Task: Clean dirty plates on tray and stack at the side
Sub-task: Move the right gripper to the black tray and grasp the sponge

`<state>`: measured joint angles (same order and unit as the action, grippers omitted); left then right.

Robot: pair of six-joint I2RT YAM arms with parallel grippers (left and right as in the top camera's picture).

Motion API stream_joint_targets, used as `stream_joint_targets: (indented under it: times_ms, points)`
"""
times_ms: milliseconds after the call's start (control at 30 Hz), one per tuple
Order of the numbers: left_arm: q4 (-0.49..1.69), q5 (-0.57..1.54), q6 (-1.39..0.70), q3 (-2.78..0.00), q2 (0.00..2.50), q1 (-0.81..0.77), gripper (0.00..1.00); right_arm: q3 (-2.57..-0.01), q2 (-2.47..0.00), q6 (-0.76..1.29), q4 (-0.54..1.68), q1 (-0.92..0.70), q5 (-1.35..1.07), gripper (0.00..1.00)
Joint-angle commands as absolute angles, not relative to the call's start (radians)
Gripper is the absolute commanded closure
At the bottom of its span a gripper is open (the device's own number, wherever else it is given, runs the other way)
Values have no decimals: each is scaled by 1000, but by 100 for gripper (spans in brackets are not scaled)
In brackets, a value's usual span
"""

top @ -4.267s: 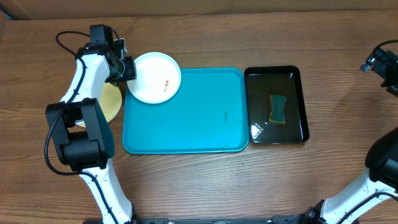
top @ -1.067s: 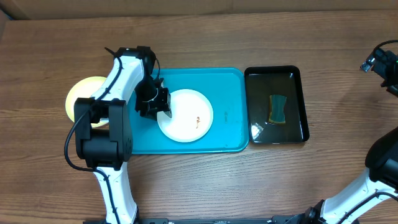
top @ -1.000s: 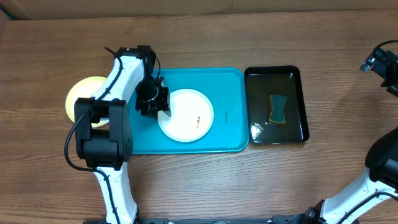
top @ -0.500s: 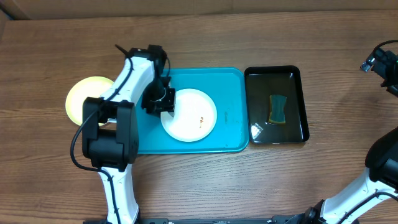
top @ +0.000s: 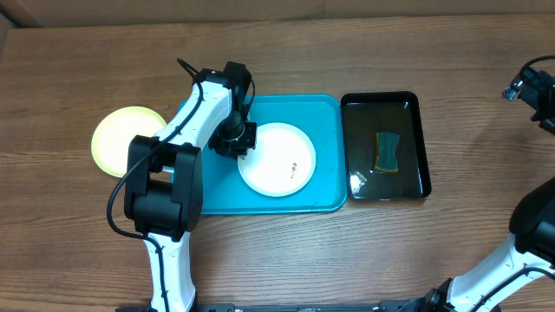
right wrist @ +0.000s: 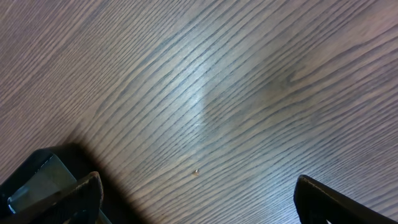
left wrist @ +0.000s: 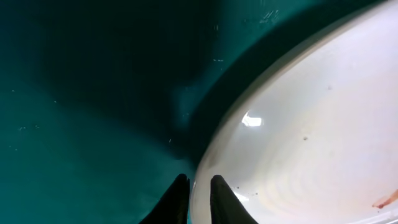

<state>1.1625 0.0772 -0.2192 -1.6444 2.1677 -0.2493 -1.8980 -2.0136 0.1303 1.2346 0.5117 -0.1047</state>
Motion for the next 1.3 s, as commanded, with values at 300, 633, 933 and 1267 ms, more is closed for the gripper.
stream_joint_targets:
  times_ms: [300,633,933,1267]
  points:
    - [1150,52,-240,-1644,2158,-256,73,-1912,-2004,128,1232,512,-105,0]
    - [1154,52,-241,-1644,2158,-256,66,-1912,-2004,128,1232,512,-105,0]
    - [1139,52,-252,-1644,2158,-258,65,-1913,-2004,128,1224,512,-105,0]
    - [1151,56,-323,-1644,2158,-259,66,-1912,-2004,292,1311,509,-561,0]
